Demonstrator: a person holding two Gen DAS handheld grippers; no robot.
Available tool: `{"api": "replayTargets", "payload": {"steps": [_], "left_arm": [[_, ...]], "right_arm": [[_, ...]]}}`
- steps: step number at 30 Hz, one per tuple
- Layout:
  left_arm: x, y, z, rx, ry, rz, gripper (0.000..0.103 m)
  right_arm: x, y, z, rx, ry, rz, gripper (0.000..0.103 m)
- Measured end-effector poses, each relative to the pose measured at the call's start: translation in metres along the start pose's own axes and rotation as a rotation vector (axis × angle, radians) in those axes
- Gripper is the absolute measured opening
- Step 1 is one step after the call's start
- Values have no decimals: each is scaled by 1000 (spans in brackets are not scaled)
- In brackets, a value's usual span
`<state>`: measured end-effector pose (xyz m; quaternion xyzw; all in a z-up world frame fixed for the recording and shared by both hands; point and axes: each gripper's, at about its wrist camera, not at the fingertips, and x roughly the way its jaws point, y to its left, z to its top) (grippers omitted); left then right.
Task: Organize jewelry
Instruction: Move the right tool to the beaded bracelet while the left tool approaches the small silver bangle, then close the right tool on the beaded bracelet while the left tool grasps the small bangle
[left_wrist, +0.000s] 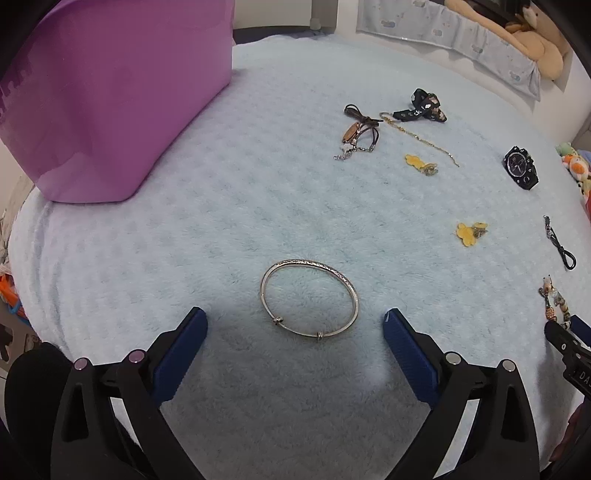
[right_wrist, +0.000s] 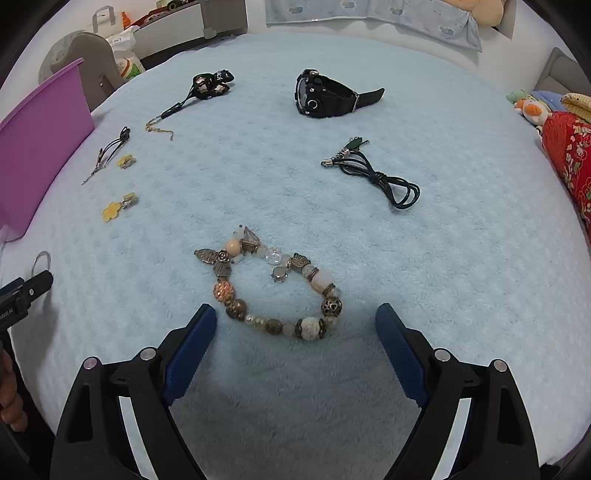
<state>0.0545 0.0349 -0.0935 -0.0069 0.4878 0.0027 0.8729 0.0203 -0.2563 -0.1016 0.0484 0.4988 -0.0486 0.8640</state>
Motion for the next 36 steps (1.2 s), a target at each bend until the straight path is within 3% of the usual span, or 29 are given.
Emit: {"api": "replayTargets", "payload": {"steps": [13,23,28,30,34,36], "left_arm": [[12,1,7,-8,-21,22,98],[10,-4,1,4,-110,57,98],[6,-1,2,2,-99,44,93],[4,0,3,3,-94,33,88],[-1,2,3,1,-92,30,67],[-3,6,3,-9,-90,31,61]], "right_arm": [[15,-3,9,10,-22,-2,94],[17,1,11,4,-56,-28,94],[16,4,11,-11,-50,-44,94],[14,6,10,-24,-51,-43,92],[7,15,6,-79,-63,-18,69],[5,21,5,-105,-69,-21,63]]}}
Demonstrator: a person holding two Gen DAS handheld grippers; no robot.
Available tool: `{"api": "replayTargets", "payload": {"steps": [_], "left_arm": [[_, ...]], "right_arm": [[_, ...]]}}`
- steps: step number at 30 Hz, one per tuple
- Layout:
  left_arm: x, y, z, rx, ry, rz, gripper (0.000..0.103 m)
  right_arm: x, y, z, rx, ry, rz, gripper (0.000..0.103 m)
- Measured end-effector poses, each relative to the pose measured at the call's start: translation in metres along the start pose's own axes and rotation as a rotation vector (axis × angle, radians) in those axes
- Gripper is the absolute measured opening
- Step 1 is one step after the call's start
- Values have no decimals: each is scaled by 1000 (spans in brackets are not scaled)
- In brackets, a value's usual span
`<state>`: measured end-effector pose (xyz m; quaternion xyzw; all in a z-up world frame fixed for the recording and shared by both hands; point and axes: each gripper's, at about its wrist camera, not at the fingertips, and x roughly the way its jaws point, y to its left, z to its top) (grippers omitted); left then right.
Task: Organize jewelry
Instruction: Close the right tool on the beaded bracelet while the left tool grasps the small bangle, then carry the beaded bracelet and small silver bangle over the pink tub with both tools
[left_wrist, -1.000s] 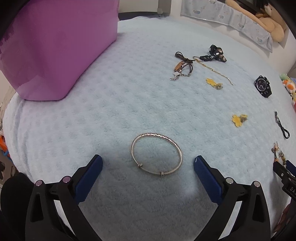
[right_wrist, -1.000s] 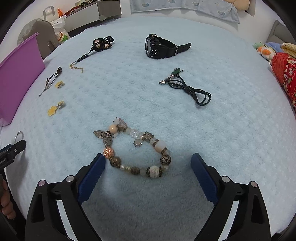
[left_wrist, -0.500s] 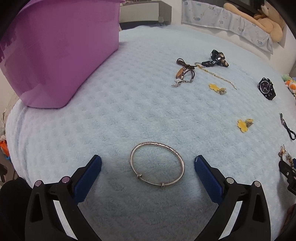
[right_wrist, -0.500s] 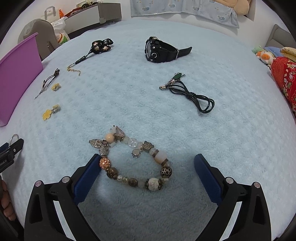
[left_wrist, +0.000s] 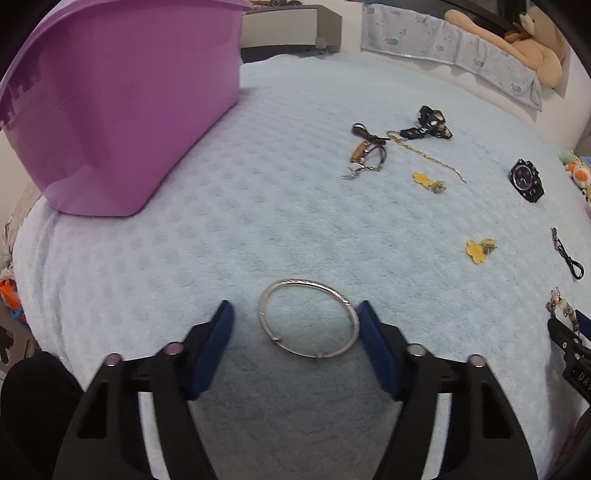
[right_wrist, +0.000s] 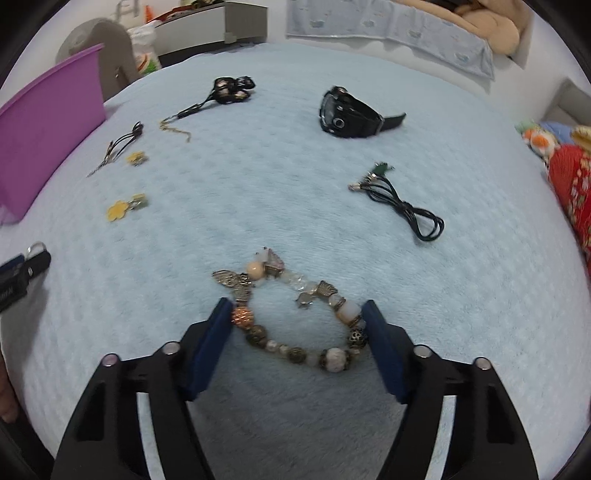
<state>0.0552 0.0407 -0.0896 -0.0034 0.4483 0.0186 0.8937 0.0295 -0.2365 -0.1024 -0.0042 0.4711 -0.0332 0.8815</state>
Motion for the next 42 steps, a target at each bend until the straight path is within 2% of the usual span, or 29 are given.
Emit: {"api": "replayTargets", "payload": {"steps": [2,3,5,7,16,22,33,42], "left_arm": [[-2,1,0,1,-4,10,53],[-3,2,-1,6,-8,17,51],[-4,2,-2,8,-11,16,51],[-5,1,-2,9,-12,17,50],[-16,10,-1,-36,9,-44,50],[-35,3,0,-2,-20,-79,50],[-68,-10,4,46,-53,-155,50],[-88,-4,15,45,-82,-173,50]], "right_arm": [[-2,2,-1,-1,-1,32,48],[-3,3,-1,-5,-2,35,45],[-6,9,-2,-23,-6,47,25],[-8,12,-1,-26,-10,48,20],[-18,-6,-4,82,-5,151,20],[-33,-15,-5,134,-21,190,20],[-62,-8,3,114,-63,210,19],[-90,12,25,75,-113,229,19]]}}
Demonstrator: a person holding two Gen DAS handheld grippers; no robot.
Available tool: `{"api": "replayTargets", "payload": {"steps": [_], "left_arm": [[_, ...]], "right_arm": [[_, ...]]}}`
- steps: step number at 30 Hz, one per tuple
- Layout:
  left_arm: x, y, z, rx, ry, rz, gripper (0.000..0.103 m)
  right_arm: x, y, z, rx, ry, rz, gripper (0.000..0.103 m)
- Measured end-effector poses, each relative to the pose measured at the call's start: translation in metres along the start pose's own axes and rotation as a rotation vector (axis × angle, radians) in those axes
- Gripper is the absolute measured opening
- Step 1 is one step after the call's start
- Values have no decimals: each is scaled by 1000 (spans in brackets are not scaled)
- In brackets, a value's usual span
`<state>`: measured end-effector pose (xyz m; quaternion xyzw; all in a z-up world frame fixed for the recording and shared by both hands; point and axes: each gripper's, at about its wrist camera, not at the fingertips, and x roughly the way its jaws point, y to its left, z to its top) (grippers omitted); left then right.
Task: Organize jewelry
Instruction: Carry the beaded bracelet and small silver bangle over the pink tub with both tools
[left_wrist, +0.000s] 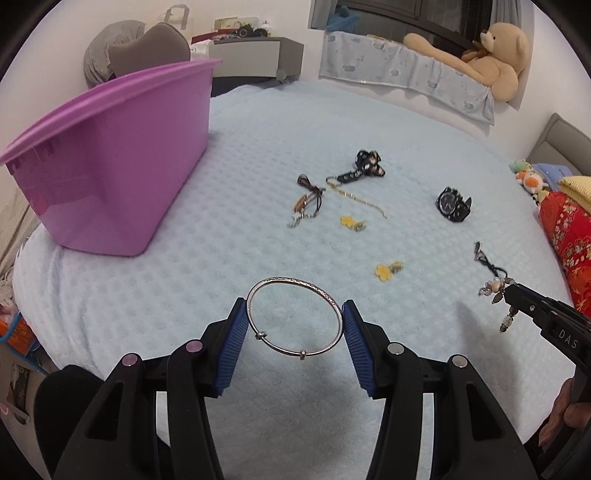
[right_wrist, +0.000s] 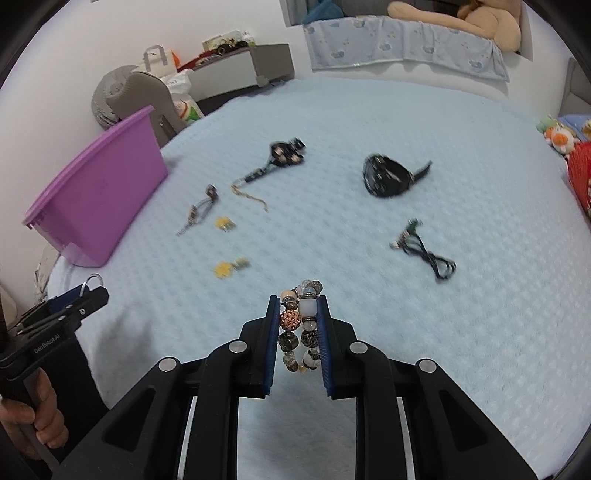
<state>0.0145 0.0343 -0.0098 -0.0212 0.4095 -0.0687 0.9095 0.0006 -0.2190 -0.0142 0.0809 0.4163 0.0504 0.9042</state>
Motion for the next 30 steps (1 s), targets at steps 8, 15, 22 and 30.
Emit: {"api": "replayTargets", "payload": {"steps": [8,15,22,30], "left_arm": [[-34,22,41,-34,-78,-26,50],[-64,56,89,-49,-164,-14,50],[-81,113,131,-91,-227,68,50],[-72,184,168,-165,-219,159,50]], "right_arm": [[-14,42,39,-41,-48,76,19],[-16,100,90,-110,-94,174,19],[-2,179,153,-211,-127,307,19],[34,268,213,-307,-103,447,19]]}}
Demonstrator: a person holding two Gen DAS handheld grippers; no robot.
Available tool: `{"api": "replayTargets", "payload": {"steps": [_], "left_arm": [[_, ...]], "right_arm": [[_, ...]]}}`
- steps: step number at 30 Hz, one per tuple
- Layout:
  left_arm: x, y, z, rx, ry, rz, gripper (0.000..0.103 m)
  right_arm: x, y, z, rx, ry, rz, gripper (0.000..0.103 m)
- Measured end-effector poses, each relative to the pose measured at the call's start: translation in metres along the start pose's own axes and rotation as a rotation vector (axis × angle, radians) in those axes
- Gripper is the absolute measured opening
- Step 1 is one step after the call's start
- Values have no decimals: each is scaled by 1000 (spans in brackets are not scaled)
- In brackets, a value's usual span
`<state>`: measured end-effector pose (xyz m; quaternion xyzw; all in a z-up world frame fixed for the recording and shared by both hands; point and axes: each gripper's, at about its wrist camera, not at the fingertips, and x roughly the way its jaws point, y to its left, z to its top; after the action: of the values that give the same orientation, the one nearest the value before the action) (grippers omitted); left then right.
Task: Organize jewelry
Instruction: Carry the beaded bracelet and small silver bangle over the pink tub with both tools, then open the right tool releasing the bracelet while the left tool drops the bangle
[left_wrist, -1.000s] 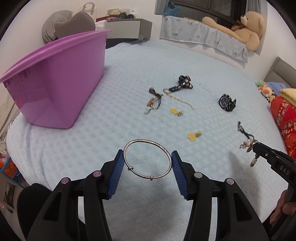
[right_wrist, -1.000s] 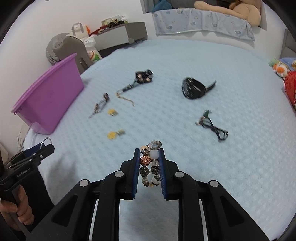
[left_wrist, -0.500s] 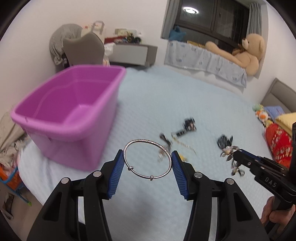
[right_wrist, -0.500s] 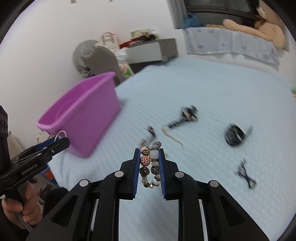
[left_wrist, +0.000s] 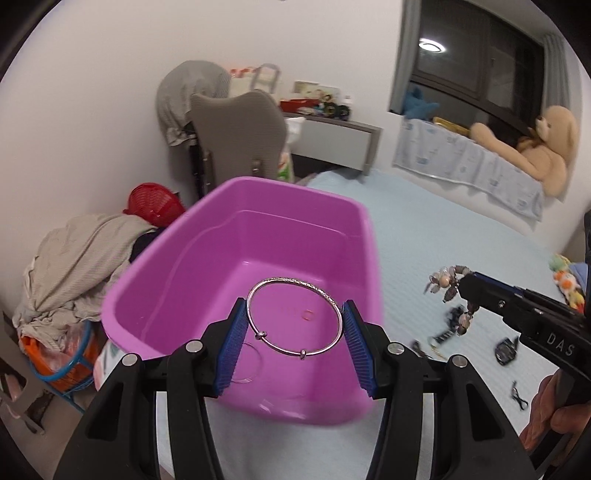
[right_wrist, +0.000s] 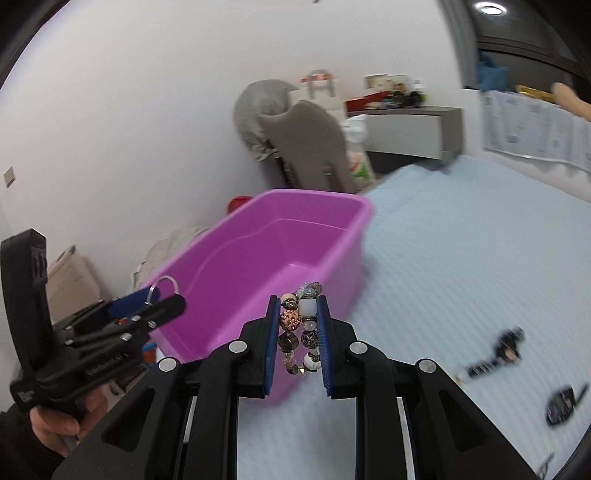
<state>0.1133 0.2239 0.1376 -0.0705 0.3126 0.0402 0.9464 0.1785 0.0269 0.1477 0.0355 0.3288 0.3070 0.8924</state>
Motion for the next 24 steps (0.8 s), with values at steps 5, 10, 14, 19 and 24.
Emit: {"api": "replayTargets", "payload": {"steps": [5,10,14,19,24], "left_arm": [[29,19,13,-22,39,31,50],[58,38,20,-50,98,54,51],[75,47,18,-68,146,57,51],[87,51,13,-59,180,79,51],[94,52,8,-59,199,90,51]], "right_arm": [[59,18,31,-24,68,46,19],[111,21,48,-29,152,49,19],[141,26,46,-45,223,48,19],[161,33,42,-65,268,44,19],[173,32,38,-67,296,40,19]]}}
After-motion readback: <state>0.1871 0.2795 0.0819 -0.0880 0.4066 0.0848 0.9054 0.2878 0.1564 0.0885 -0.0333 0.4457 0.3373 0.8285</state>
